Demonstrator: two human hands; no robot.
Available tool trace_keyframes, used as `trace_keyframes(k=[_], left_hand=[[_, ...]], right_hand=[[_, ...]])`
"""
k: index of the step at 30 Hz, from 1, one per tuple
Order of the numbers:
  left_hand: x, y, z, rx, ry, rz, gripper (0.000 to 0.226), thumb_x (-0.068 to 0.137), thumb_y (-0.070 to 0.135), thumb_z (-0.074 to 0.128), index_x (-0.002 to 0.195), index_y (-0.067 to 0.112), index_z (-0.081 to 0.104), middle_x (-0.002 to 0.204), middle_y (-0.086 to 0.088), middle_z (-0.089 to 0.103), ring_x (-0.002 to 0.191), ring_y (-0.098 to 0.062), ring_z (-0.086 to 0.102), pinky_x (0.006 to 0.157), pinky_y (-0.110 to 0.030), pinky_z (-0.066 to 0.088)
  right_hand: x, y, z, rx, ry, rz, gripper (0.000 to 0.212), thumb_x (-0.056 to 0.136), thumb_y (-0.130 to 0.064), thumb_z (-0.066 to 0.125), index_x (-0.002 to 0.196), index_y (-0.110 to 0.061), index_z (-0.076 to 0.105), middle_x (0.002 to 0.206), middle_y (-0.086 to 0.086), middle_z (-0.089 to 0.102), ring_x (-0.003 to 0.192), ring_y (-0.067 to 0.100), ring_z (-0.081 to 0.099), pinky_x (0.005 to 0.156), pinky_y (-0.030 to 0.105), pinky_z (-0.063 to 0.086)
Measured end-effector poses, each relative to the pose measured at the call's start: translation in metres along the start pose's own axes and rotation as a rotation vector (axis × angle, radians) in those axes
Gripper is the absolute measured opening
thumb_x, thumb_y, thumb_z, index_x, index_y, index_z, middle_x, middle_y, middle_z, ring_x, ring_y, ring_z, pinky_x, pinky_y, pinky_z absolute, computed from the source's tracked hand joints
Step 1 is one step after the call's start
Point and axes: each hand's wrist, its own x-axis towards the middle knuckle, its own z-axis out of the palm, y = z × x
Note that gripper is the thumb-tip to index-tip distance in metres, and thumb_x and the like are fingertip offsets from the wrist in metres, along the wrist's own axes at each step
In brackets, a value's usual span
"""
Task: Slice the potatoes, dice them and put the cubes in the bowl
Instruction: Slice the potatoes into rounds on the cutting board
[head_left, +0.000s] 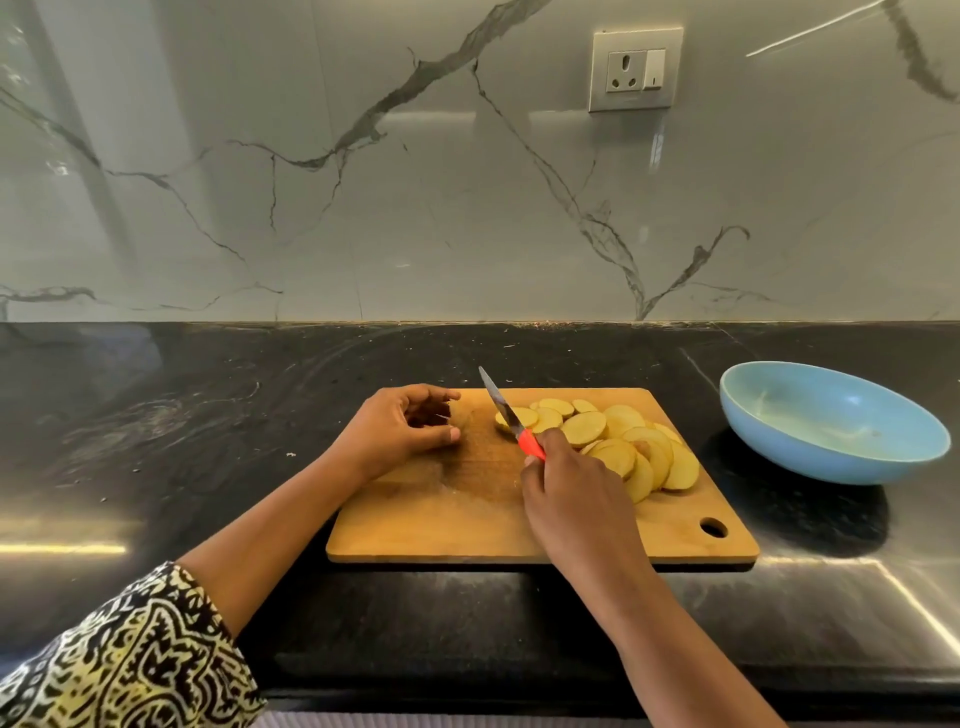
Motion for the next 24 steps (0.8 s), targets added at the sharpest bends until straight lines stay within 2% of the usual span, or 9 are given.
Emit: trace_keyframes(k=[2, 7, 11, 15, 17, 18, 21, 22, 24], left_hand=[[0.001, 0.0, 0.001, 0.059, 0.018, 0.002, 0.043, 0.08, 0.027, 0.074, 0.12, 0.029, 0.059, 0.105, 0.012, 0.066, 0.095, 0.002, 0.062, 0.085, -0.013, 0.047], [0.004, -0.001, 0.002, 0.144, 0.069, 0.023, 0.039, 0.087, 0.032, 0.066, 0.125, 0.033, 0.056, 0.111, 0.016, 0.061, 0.098, -0.003, 0.06, 0.091, -0.023, 0.046], [0.007, 0.0, 0.003, 0.187, 0.04, 0.036, 0.034, 0.093, 0.026, 0.056, 0.126, 0.034, 0.054, 0.111, 0.012, 0.059, 0.092, 0.001, 0.057, 0.081, -0.014, 0.042], [0.009, -0.001, 0.004, 0.176, 0.007, 0.047, 0.034, 0.096, 0.024, 0.052, 0.127, 0.038, 0.051, 0.118, 0.012, 0.054, 0.098, -0.003, 0.055, 0.086, -0.018, 0.042], [0.011, -0.002, 0.002, 0.146, -0.043, 0.039, 0.033, 0.097, 0.023, 0.049, 0.126, 0.039, 0.051, 0.122, 0.013, 0.053, 0.106, -0.005, 0.053, 0.087, -0.017, 0.04], [0.011, -0.003, 0.001, 0.138, -0.075, 0.033, 0.032, 0.098, 0.022, 0.048, 0.126, 0.038, 0.052, 0.122, 0.012, 0.054, 0.106, -0.005, 0.053, 0.085, -0.015, 0.04], [0.011, -0.003, 0.001, 0.134, -0.13, 0.026, 0.032, 0.096, 0.025, 0.053, 0.125, 0.037, 0.054, 0.118, 0.009, 0.058, 0.103, -0.005, 0.056, 0.081, -0.013, 0.042], [0.012, -0.003, 0.001, 0.135, -0.135, 0.029, 0.035, 0.093, 0.026, 0.058, 0.126, 0.036, 0.054, 0.12, 0.01, 0.057, 0.105, -0.005, 0.056, 0.083, -0.015, 0.043], [0.012, -0.005, 0.0, 0.137, -0.121, 0.036, 0.041, 0.088, 0.027, 0.065, 0.126, 0.036, 0.054, 0.121, 0.011, 0.058, 0.108, -0.005, 0.056, 0.088, -0.019, 0.044]], right_hand=[[0.001, -0.002, 0.001, -0.029, -0.02, 0.002, 0.027, 0.102, -0.037, 0.037, 0.123, -0.024, 0.046, 0.09, -0.01, 0.054, 0.077, 0.008, 0.055, 0.063, 0.023, 0.04], [0.006, -0.003, 0.005, -0.102, -0.081, 0.017, 0.029, 0.102, -0.038, 0.035, 0.123, -0.022, 0.046, 0.1, -0.004, 0.062, 0.088, 0.014, 0.059, 0.067, 0.027, 0.042], [0.01, -0.003, 0.005, -0.095, -0.11, 0.038, 0.029, 0.102, -0.036, 0.037, 0.125, -0.021, 0.046, 0.105, -0.003, 0.062, 0.091, 0.014, 0.059, 0.07, 0.027, 0.043], [0.027, -0.003, -0.002, 0.083, -0.059, -0.036, 0.021, 0.101, -0.029, 0.042, 0.12, -0.019, 0.045, 0.097, -0.004, 0.054, 0.078, 0.008, 0.053, 0.06, 0.021, 0.039], [0.042, -0.002, -0.009, 0.243, -0.075, -0.006, 0.017, 0.101, -0.026, 0.043, 0.115, -0.017, 0.045, 0.085, -0.005, 0.052, 0.066, 0.006, 0.05, 0.053, 0.02, 0.037], [0.048, -0.001, -0.014, 0.423, -0.142, 0.084, 0.017, 0.102, -0.026, 0.042, 0.115, -0.016, 0.045, 0.08, -0.003, 0.052, 0.06, 0.006, 0.047, 0.05, 0.02, 0.036], [0.052, 0.003, -0.026, 1.202, -0.502, 0.408, 0.024, 0.101, -0.024, 0.045, 0.117, -0.007, 0.051, 0.067, 0.003, 0.052, 0.045, 0.005, 0.039, 0.037, 0.016, 0.03], [0.05, 0.005, -0.028, 1.337, -0.591, 0.442, 0.024, 0.1, -0.023, 0.045, 0.115, -0.006, 0.052, 0.065, 0.004, 0.051, 0.043, 0.005, 0.037, 0.035, 0.015, 0.029], [0.043, 0.005, -0.029, 1.386, -0.704, 0.439, 0.019, 0.099, -0.021, 0.043, 0.107, -0.006, 0.052, 0.062, 0.005, 0.05, 0.042, 0.005, 0.035, 0.034, 0.014, 0.027]])
